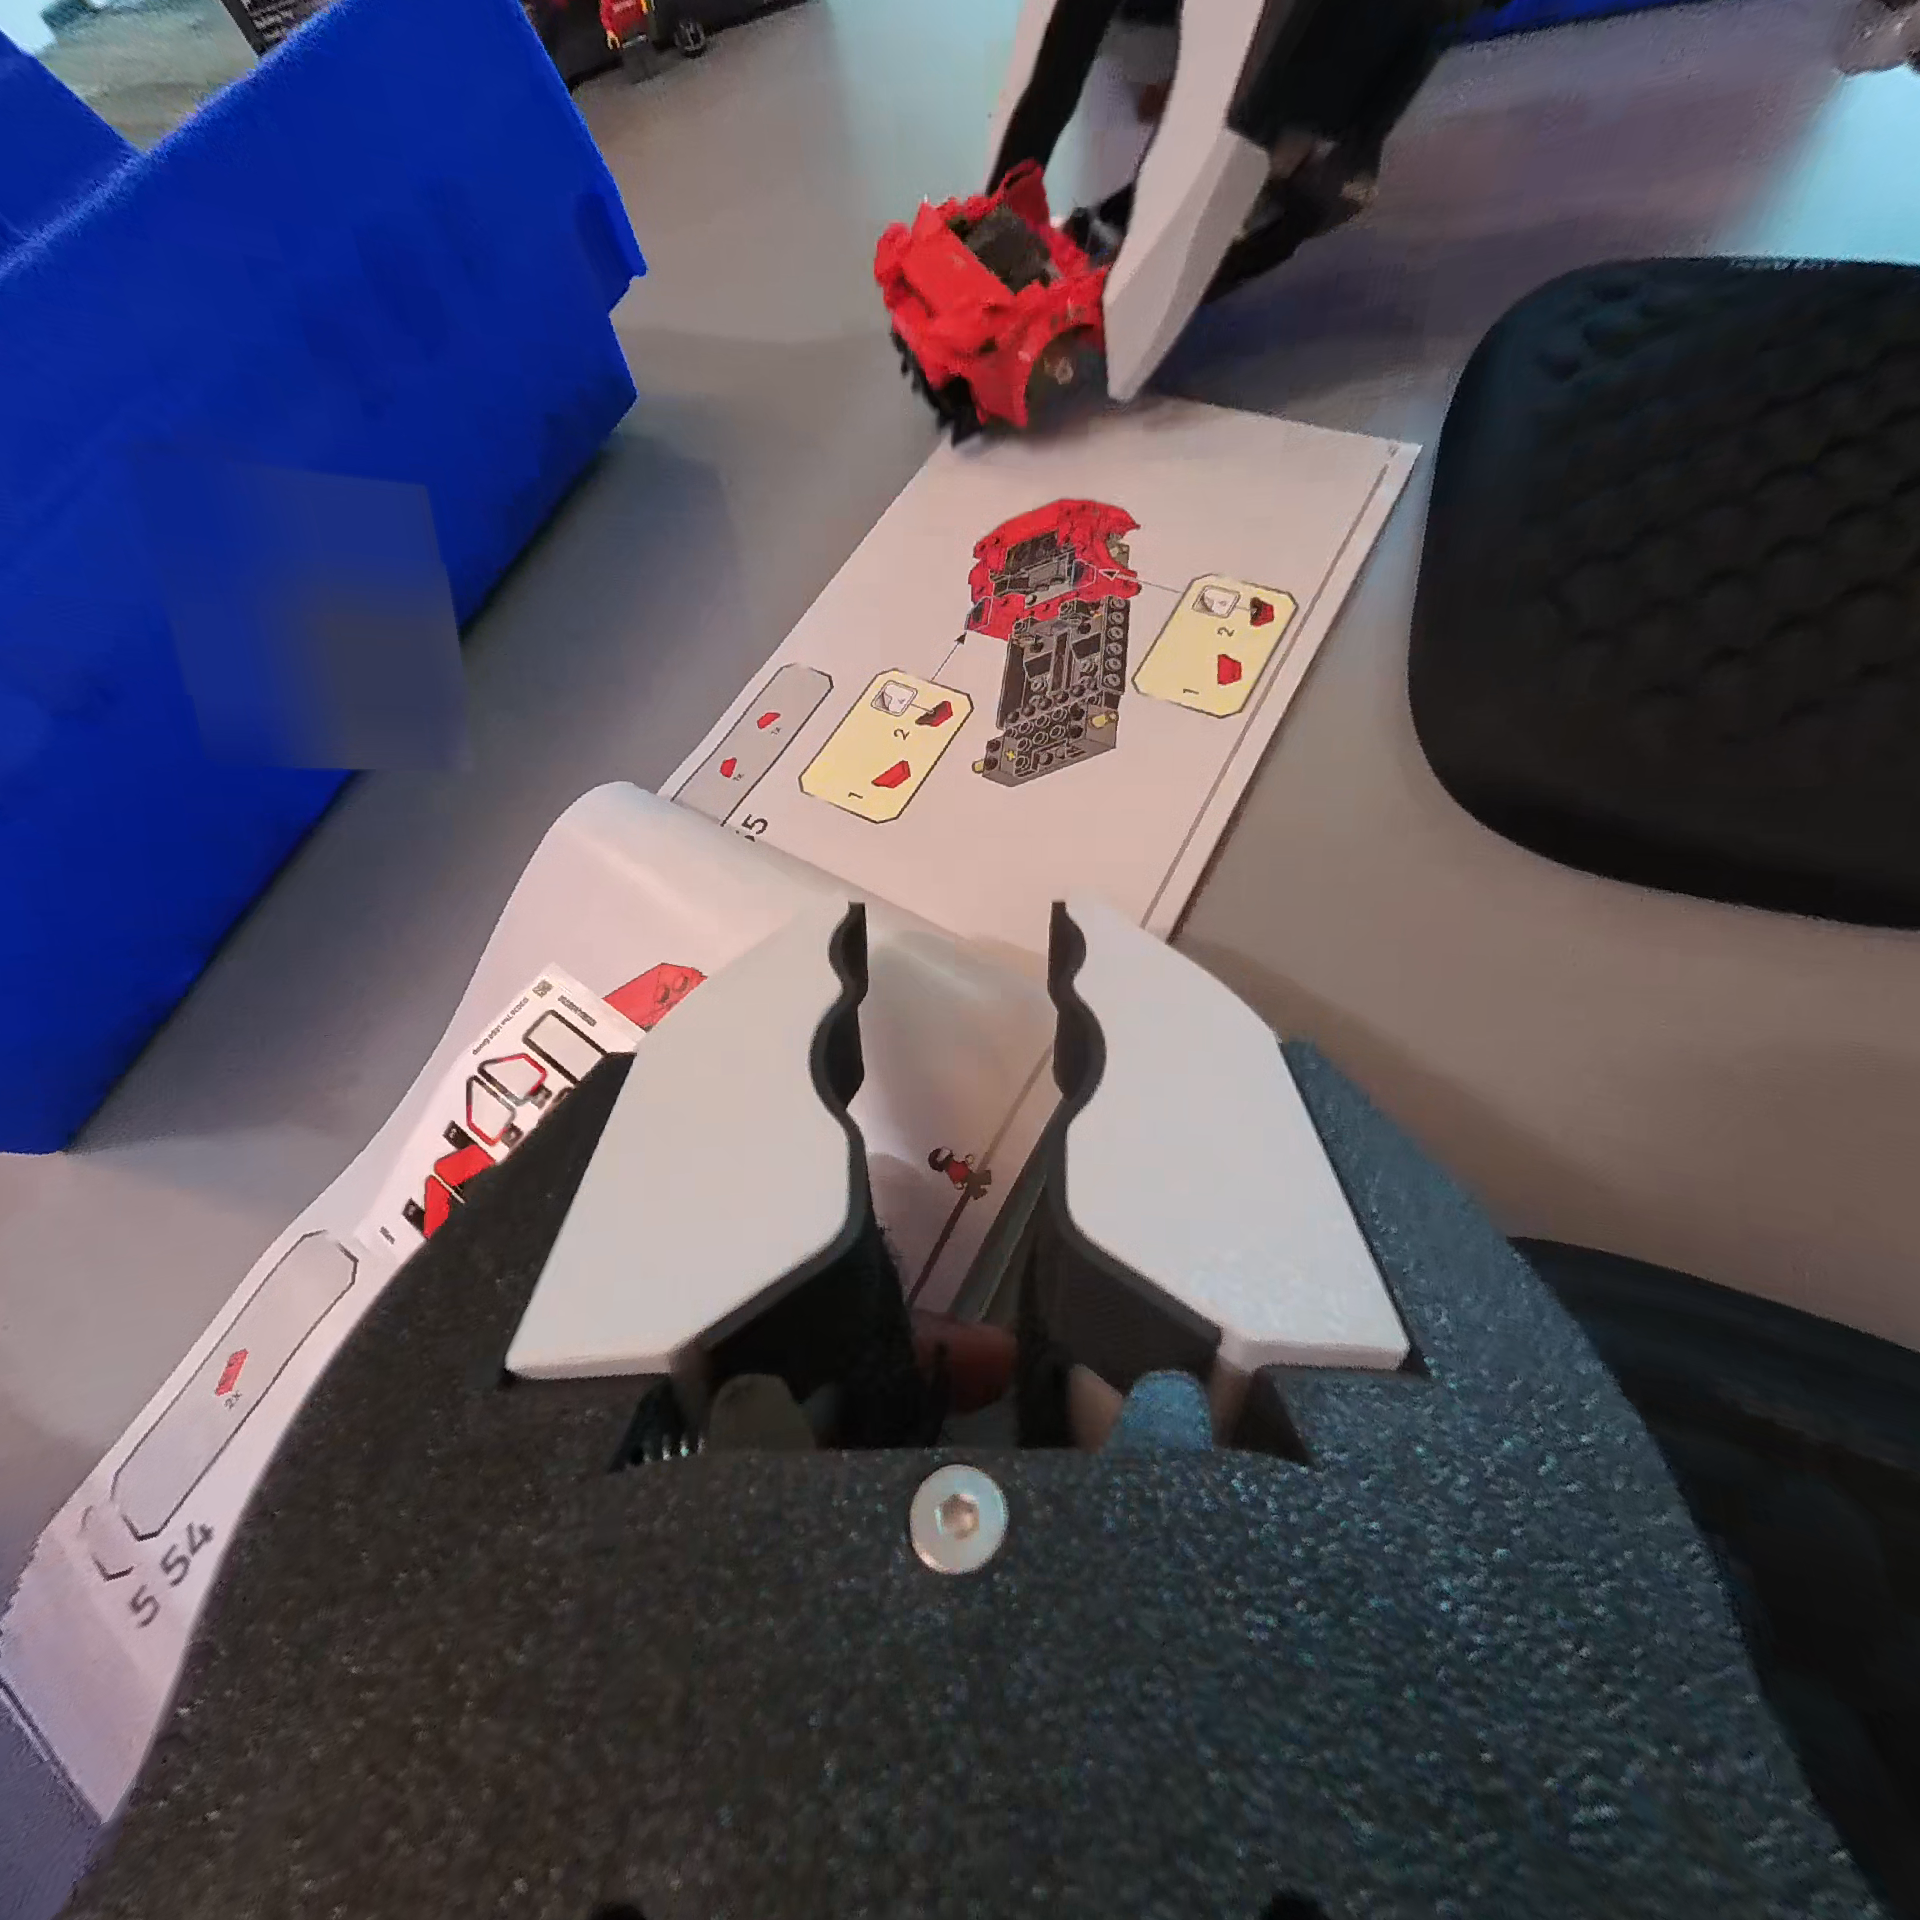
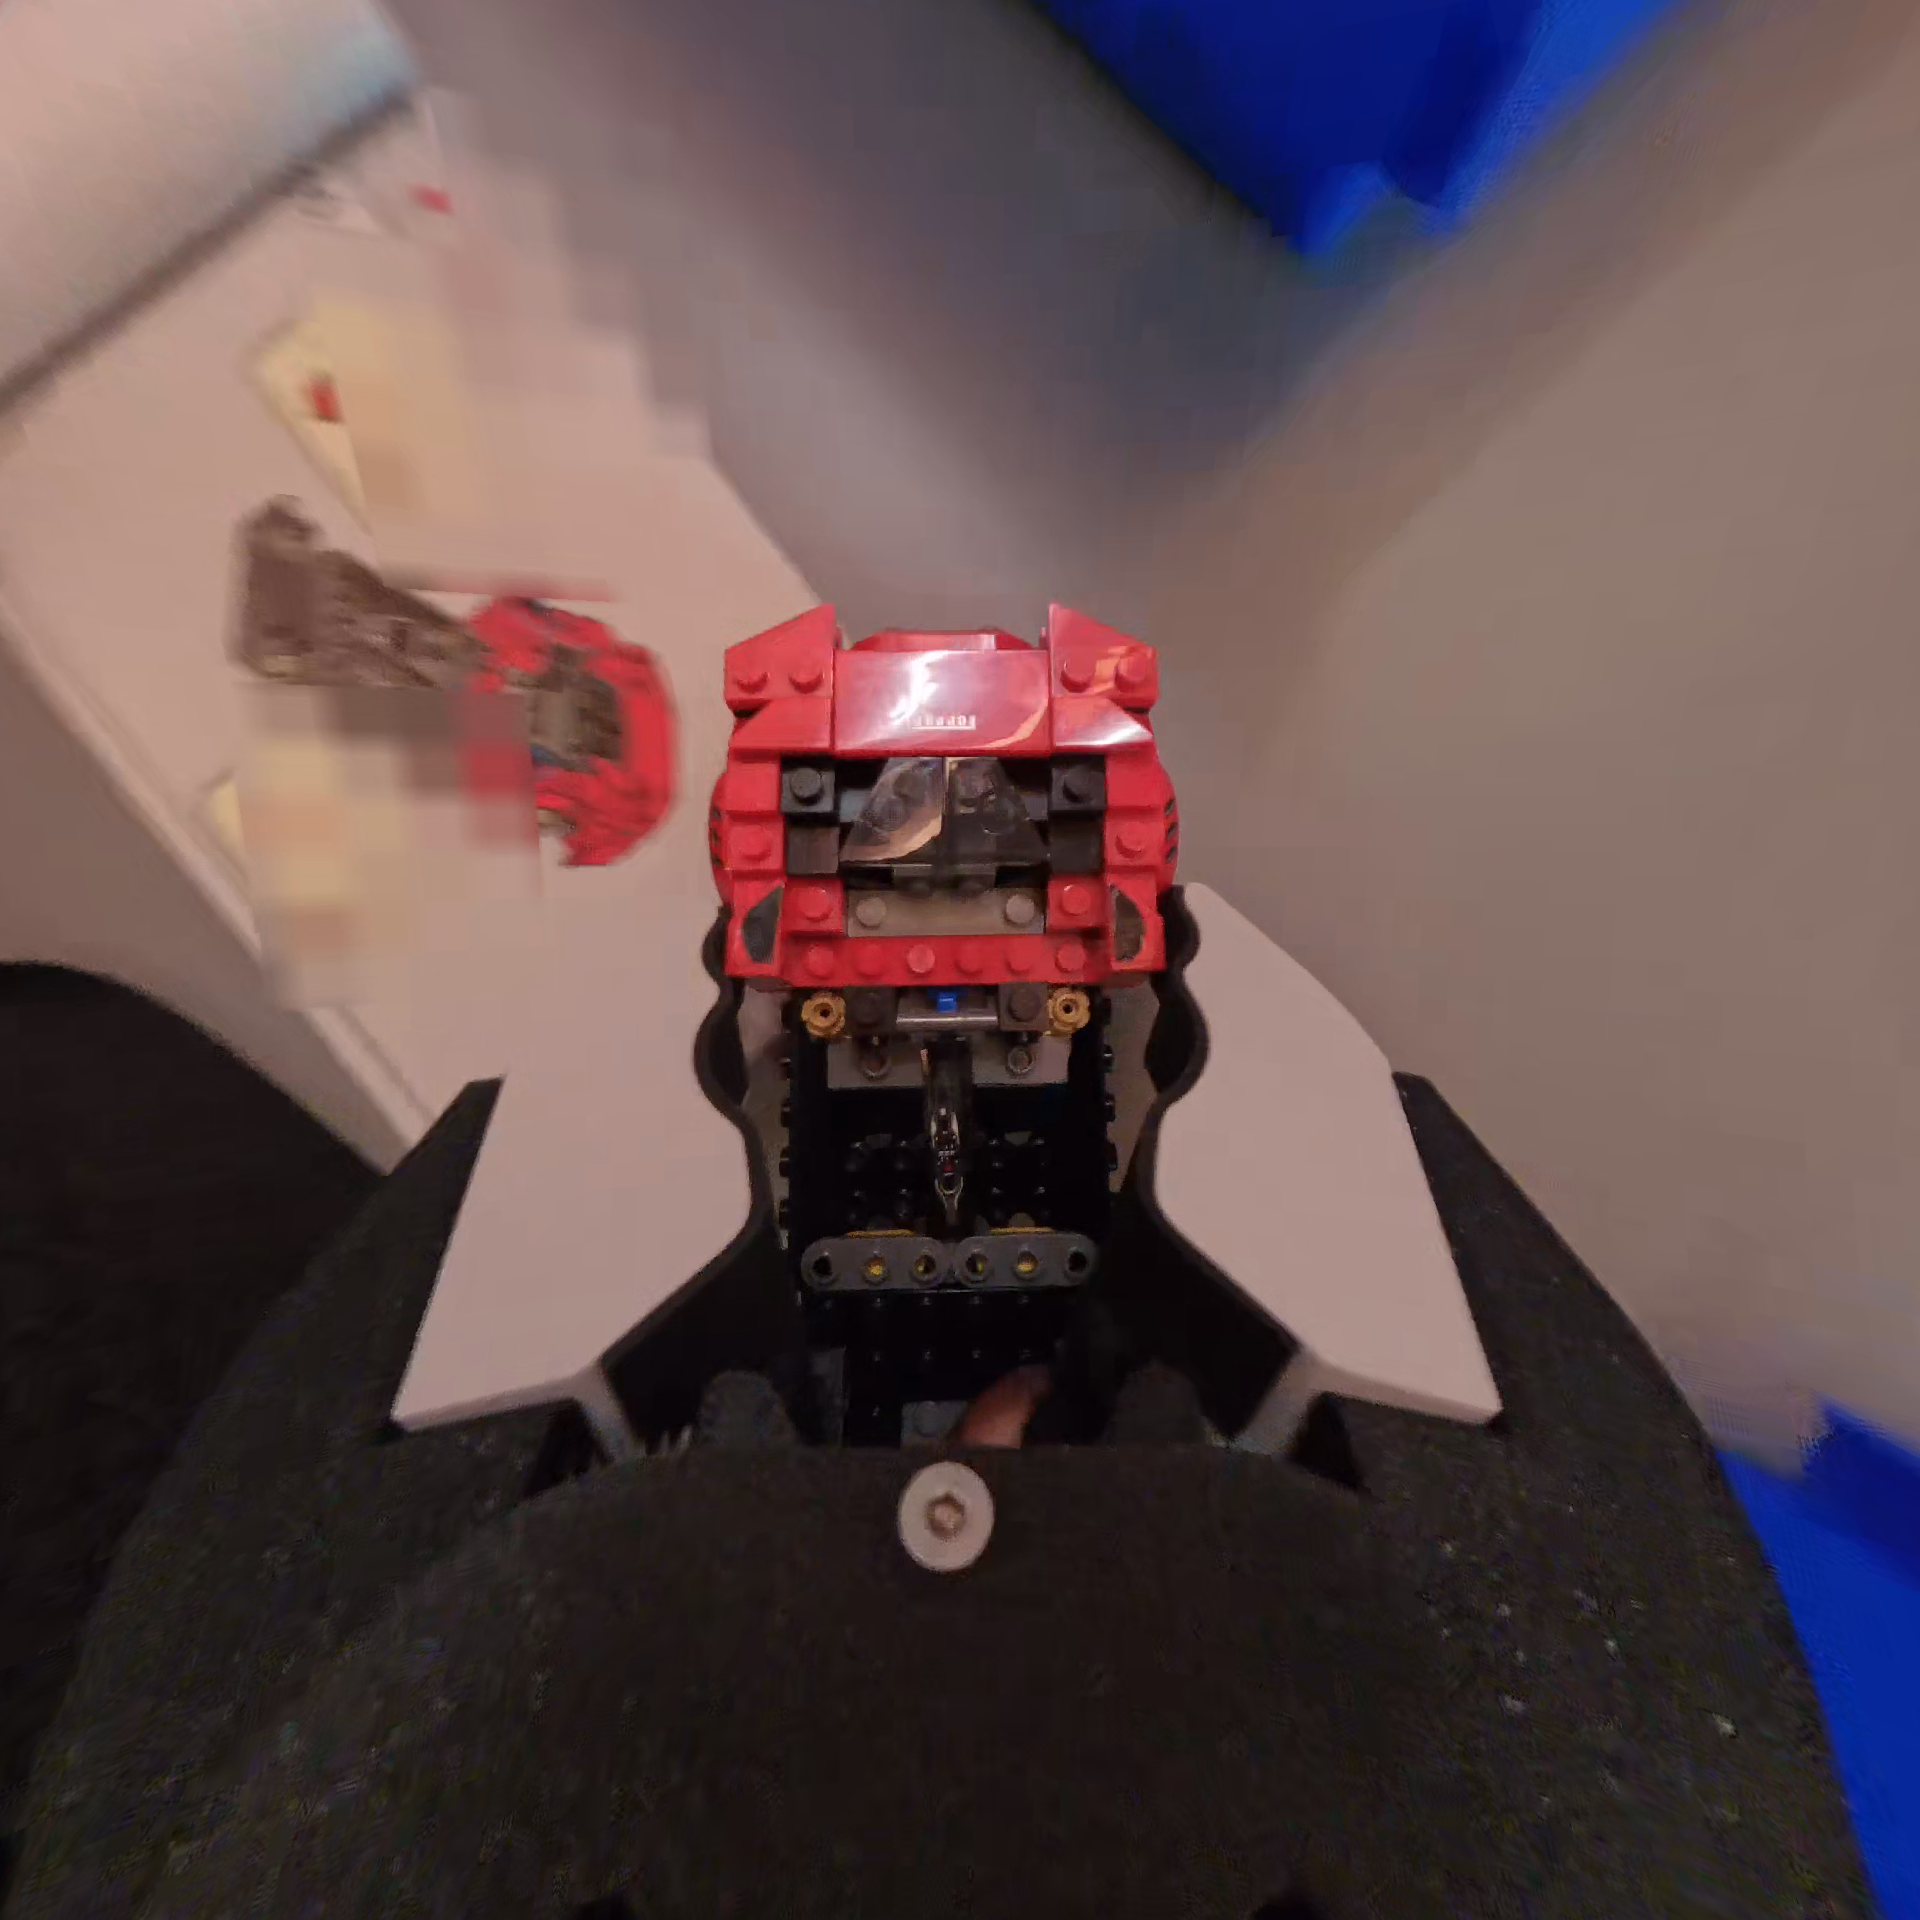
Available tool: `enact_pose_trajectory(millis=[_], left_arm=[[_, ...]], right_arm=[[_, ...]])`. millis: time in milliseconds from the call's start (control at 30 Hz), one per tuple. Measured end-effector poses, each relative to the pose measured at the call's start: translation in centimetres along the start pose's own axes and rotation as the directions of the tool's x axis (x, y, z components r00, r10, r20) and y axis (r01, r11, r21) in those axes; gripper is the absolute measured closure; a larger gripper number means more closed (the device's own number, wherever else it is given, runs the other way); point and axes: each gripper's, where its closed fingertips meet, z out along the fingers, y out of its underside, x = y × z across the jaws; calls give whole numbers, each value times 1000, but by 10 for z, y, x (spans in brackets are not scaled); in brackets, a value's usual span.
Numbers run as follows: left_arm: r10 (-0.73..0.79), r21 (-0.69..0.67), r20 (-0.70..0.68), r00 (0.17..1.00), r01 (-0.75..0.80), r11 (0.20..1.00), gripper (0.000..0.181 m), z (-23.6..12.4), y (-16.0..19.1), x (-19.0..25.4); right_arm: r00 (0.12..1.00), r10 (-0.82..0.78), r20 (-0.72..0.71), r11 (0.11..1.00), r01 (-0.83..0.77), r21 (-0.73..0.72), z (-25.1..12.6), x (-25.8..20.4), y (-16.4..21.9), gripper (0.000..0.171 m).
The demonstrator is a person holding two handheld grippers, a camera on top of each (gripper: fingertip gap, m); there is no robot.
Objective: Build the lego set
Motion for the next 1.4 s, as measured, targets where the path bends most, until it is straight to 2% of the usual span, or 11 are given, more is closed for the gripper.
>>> enact_pose_trajectory(millis=[200,400,567,733,833,900,967,1000,1100,1233,1400], left_arm=[[110,-32,-18,994,-110,993,147,5,4,9],[131,-49,-120,984,-138,989,146,5,-7,30],[199,-119,-145,969,-217,969,146,9,-15,32],[240,-161,-189,952,-271,949,143,22,-17,35],[227,-183,-239,944,-273,944,140,35,-16,42],[234,-189,-256,938,-286,939,142,42,-14,44],[226,-191,-272,935,-282,940,144,46,-12,45],[216,-192,-278,936,-274,942,145,48,-11,45],[160,-177,-320,934,-225,958,155,50,-9,48],[76,-145,-361,929,-137,980,169,50,-12,51],[-26,-135,-421,907,-34,990,173,49,-14,51]], right_arm=[[971,162,-177,985,-168,-24,-14,40,27,95],[952,222,-212,972,-234,-31,-13,50,35,94],[952,229,-203,972,-236,-12,-11,52,34,94],[963,222,-152,974,-212,79,-31,45,25,81],[983,142,-116,977,-120,178,-59,30,18,82],[999,40,-12,973,-36,228,-74,4,19,89],[981,-87,173,974,47,221,-79,-37,35,92],[964,-126,233,972,72,225,-78,-52,43,93],[954,-122,275,969,55,241,-64,-67,52,97],[931,-145,334,948,34,316,-52,-82,35,113],[929,-226,291,950,144,279,-34,-79,26,136]])
